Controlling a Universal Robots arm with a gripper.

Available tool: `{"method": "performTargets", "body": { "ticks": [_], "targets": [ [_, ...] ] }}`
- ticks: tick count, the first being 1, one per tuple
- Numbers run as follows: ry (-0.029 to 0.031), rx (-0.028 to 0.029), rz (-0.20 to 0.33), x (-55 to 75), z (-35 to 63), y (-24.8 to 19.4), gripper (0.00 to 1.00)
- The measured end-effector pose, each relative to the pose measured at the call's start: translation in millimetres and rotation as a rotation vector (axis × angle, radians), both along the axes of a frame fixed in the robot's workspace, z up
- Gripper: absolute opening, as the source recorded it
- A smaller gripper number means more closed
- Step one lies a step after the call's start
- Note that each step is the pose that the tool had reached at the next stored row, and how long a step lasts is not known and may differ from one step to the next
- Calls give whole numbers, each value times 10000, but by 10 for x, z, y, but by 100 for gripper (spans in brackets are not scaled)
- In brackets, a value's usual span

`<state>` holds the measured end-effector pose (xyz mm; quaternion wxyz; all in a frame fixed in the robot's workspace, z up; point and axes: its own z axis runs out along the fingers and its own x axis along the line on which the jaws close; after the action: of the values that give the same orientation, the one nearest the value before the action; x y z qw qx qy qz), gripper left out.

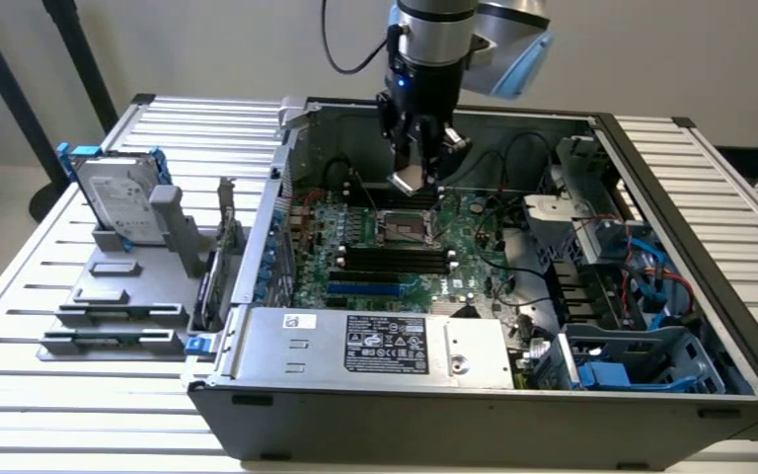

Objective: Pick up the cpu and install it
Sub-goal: 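Place the cpu into insertion slot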

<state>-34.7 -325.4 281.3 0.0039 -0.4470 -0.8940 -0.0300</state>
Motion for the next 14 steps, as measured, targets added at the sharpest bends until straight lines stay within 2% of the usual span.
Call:
{"method": "performTargets", "body": {
  "ticks": [14],
  "targets": [
    [0, 0, -2551, 0, -104, 0, 55]
  ]
}}
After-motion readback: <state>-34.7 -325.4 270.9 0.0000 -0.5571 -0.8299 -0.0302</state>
